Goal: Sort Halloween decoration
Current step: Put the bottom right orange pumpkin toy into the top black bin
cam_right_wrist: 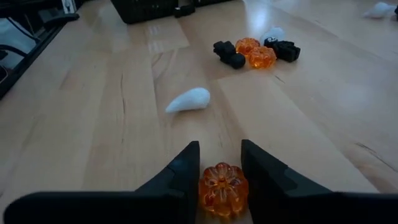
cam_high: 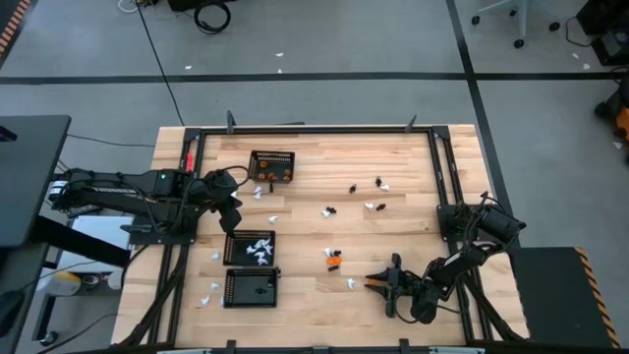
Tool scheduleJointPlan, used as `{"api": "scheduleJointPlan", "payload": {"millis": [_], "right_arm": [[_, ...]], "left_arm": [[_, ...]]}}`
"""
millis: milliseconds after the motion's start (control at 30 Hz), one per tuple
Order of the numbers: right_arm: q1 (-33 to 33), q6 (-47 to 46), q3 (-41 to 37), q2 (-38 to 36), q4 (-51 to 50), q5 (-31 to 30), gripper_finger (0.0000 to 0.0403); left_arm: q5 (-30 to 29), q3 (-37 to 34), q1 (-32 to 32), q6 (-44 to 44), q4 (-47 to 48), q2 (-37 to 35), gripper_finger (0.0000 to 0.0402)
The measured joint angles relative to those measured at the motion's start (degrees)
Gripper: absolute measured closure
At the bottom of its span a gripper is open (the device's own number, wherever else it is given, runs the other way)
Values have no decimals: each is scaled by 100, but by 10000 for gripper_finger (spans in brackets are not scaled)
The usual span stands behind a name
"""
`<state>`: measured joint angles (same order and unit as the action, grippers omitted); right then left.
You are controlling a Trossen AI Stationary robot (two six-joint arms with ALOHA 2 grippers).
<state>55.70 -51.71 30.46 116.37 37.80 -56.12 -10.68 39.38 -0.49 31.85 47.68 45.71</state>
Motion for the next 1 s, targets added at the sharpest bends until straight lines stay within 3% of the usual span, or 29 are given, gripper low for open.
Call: {"api": "scheduleJointPlan", "payload": {"millis": [233,433,700,1000], "right_arm": [[-71,181,-7,3,230,23,301],[-382,881,-20,-131,701,388,301],[-1172,1627,-17,-630,866,713,301],[-2379,2835,-13,-1514,1054,1839,295]], "left_arm": [[0,0,0,-2,0,0,393],[0,0,0,25,-2,0,393],[3,0,0,253,-4,2,393],[667,0,0,879,-7,1,393]]}}
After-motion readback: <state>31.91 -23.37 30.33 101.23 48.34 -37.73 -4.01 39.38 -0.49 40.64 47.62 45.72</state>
